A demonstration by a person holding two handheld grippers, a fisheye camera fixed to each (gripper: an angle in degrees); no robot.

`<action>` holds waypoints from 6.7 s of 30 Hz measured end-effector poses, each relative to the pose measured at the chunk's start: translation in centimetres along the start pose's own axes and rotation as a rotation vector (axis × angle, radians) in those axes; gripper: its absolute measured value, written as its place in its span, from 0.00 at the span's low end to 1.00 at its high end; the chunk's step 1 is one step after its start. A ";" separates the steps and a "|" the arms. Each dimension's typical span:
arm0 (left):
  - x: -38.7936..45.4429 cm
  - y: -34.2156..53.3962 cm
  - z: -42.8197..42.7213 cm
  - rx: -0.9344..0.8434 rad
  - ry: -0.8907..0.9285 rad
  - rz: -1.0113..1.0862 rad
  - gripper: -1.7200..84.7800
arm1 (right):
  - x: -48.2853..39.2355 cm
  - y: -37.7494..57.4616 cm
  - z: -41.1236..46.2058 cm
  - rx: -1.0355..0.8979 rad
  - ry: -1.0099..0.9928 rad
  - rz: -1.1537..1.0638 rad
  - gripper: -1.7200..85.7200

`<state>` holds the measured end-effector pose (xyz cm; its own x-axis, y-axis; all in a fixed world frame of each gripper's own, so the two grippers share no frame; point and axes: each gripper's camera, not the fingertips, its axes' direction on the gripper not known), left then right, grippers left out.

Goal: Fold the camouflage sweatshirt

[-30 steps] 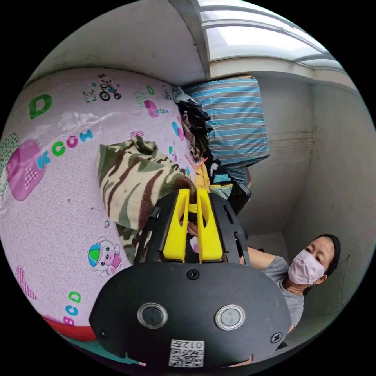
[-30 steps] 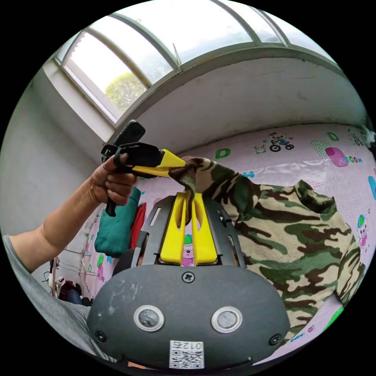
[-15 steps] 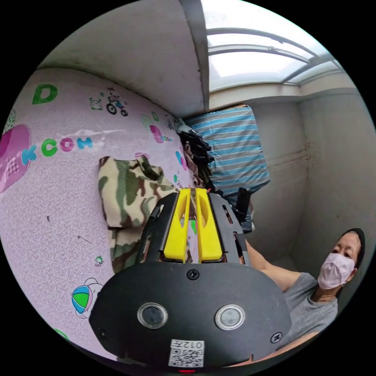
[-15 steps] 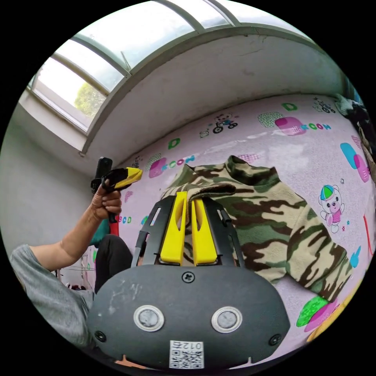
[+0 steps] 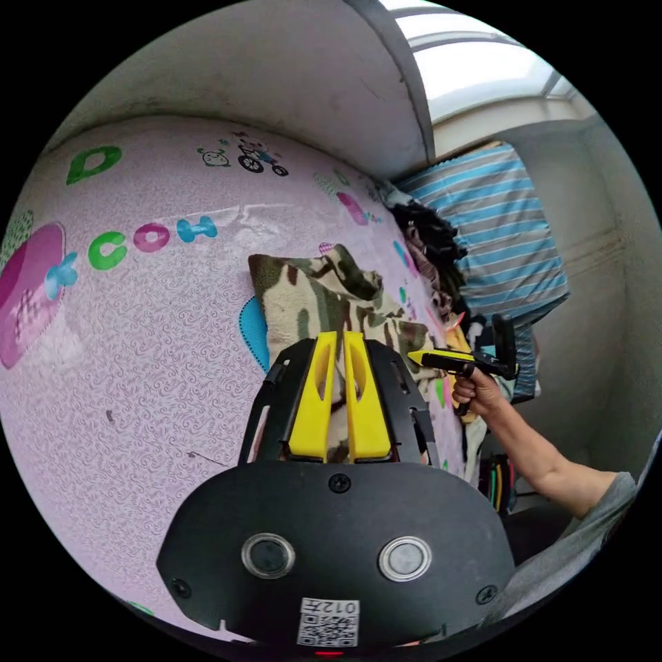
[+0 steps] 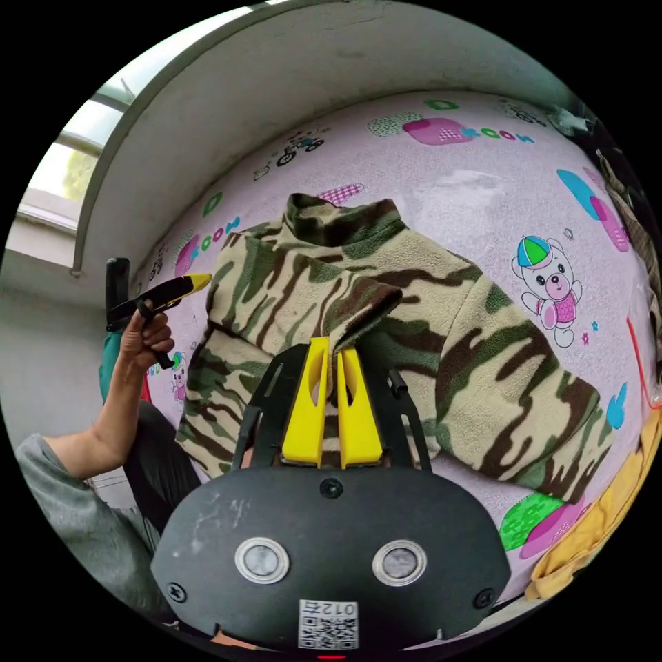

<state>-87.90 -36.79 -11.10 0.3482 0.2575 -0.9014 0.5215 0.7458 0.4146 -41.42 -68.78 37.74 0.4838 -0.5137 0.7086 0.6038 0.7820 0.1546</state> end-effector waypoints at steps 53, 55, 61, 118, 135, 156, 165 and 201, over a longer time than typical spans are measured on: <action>7.3 5.4 25.8 -0.203 -0.210 0.375 0.03 | 3.1 15.4 -5.3 0.233 0.074 0.278 0.01; 7.5 6.5 28.2 -0.256 -0.278 0.401 0.03 | 3.6 16.8 -7.0 0.261 0.142 0.286 0.01; 7.4 8.4 30.6 -0.272 -0.332 0.412 0.03 | 9.3 22.7 -13.3 0.351 0.306 0.460 0.01; 10.9 12.3 21.2 0.205 -0.214 0.430 0.08 | -1.7 23.6 -16.2 0.440 -0.028 0.131 0.01; -1.8 14.5 12.9 0.314 -0.241 -0.008 0.08 | -0.4 14.4 -5.8 0.196 0.240 0.247 0.01; -3.0 7.0 17.5 0.013 -0.233 0.195 0.10 | -2.1 2.6 -2.3 0.140 0.374 0.213 0.07; -2.2 7.2 16.1 0.018 -0.230 0.254 0.02 | -2.4 3.2 -1.7 0.189 0.372 0.241 0.01; -2.3 8.9 14.3 0.124 -0.291 0.308 0.02 | -0.5 4.9 -1.6 0.284 0.405 0.336 0.01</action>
<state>-72.89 -39.56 -3.58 0.6976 0.2595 -0.6678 0.4422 0.5775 0.6863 -37.71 -65.30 37.05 0.8557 -0.2721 0.4401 0.2100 0.9600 0.1853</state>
